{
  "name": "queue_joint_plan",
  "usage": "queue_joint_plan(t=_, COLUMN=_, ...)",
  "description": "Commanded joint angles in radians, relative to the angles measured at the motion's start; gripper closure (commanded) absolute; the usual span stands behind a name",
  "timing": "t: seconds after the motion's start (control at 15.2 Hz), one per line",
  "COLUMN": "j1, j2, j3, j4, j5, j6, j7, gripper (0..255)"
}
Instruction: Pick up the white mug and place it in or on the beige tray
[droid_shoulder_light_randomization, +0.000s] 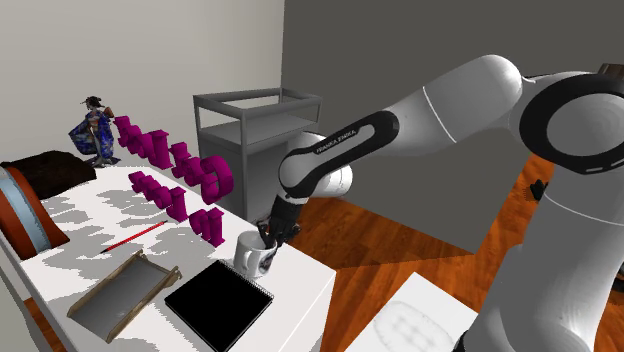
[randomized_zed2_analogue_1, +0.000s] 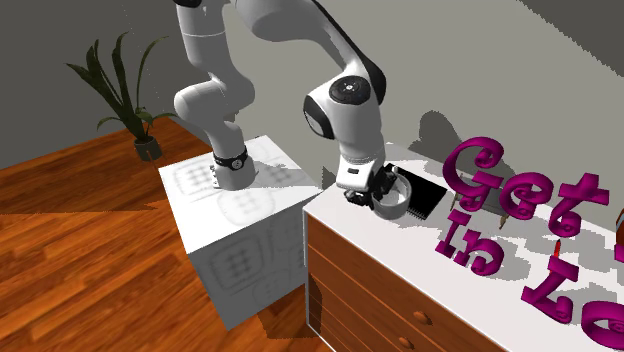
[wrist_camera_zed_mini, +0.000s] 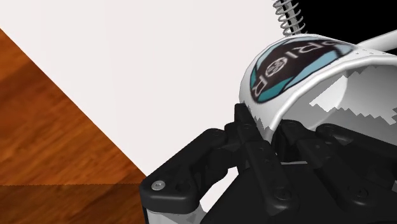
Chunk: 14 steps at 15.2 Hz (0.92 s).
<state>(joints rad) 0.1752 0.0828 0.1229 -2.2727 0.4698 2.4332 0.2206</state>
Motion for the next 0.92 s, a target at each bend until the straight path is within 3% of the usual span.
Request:
queue_joint_plan(t=0.0, j1=0.0, j2=-0.018, j3=-0.001, j4=0.006, j5=-0.009, j6=-0.023, j7=0.013, gripper=255)
queue_joint_plan(t=0.86, j1=-0.008, j2=-0.117, j3=-0.01, j4=0.074, j5=-0.059, j6=-0.181, j7=0.084, gripper=255)
